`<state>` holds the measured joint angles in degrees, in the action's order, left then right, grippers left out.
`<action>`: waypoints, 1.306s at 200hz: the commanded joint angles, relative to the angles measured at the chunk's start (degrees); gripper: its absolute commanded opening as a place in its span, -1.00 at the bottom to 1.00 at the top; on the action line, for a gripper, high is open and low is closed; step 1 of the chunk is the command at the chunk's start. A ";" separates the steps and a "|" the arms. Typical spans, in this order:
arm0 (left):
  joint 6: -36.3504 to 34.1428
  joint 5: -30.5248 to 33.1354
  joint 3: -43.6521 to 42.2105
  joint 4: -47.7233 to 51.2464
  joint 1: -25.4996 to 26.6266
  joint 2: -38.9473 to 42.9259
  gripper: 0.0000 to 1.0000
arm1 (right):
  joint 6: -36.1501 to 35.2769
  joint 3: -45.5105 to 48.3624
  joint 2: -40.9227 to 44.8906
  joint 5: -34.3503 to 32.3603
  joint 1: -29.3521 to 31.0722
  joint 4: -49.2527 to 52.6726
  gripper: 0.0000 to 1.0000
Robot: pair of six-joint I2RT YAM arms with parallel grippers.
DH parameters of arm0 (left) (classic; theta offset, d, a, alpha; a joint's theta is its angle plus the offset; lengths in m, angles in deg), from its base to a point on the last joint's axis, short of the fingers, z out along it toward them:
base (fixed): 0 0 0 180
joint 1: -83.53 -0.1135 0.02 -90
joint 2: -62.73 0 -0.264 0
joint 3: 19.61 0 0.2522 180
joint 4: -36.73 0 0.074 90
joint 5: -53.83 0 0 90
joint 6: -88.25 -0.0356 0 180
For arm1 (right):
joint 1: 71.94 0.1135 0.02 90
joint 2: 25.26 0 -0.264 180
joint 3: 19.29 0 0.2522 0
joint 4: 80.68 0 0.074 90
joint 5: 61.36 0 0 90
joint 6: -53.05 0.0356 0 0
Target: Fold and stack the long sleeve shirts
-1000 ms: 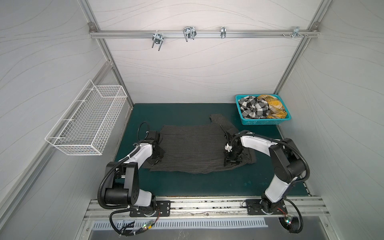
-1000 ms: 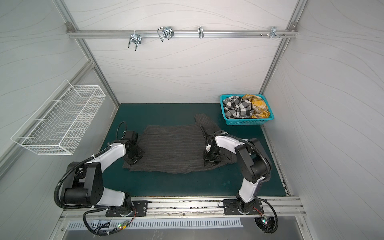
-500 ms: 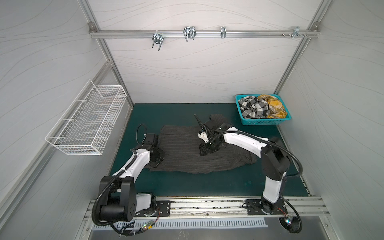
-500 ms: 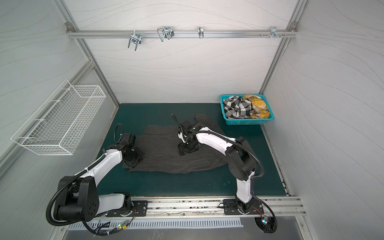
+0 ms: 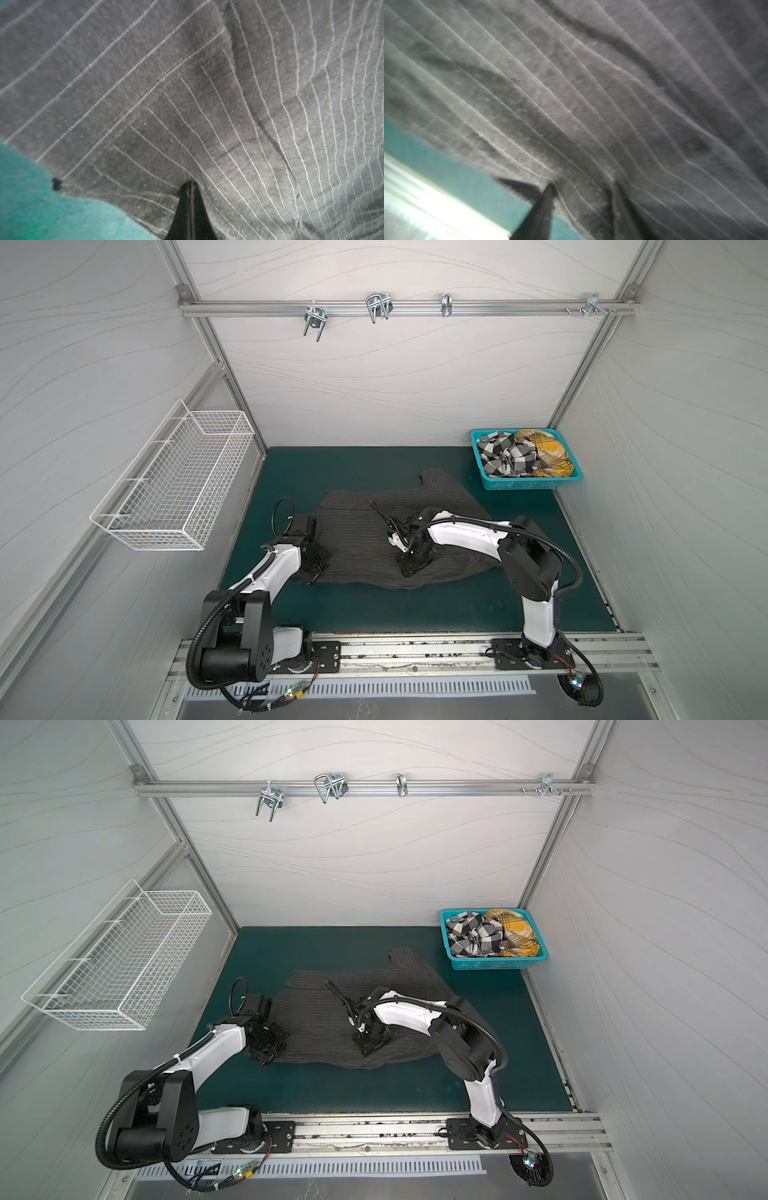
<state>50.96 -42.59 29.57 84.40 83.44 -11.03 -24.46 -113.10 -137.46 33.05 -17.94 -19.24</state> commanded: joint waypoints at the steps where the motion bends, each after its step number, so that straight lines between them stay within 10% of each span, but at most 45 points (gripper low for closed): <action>1: -0.21 0.48 0.69 -0.80 -0.34 -0.56 -1.00 | 0.23 -1.86 0.35 -3.63 -0.91 2.34 -0.44; 67: -1.81 1.23 1.93 0.14 -0.34 -1.16 -1.00 | 0.91 -4.83 0.76 -5.71 -1.57 4.11 -1.00; 120: -2.73 1.07 3.25 -0.43 -0.34 -3.38 -0.92 | 1.24 -3.91 -3.14 -4.80 -3.73 1.12 -1.00; 189: -5.63 5.27 15.99 4.85 -0.36 -3.65 -0.33 | 3.11 -5.47 3.97 -5.26 -4.98 6.74 0.20; 261: -0.72 -1.60 16.55 -0.83 4.08 -10.80 -0.67 | 9.44 5.50 8.16 13.99 -24.79 0.67 0.14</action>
<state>47.86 -41.23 47.25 86.39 85.69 -16.36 -17.18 -111.33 -125.66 38.60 -38.68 -18.08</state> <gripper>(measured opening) 0.204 0.583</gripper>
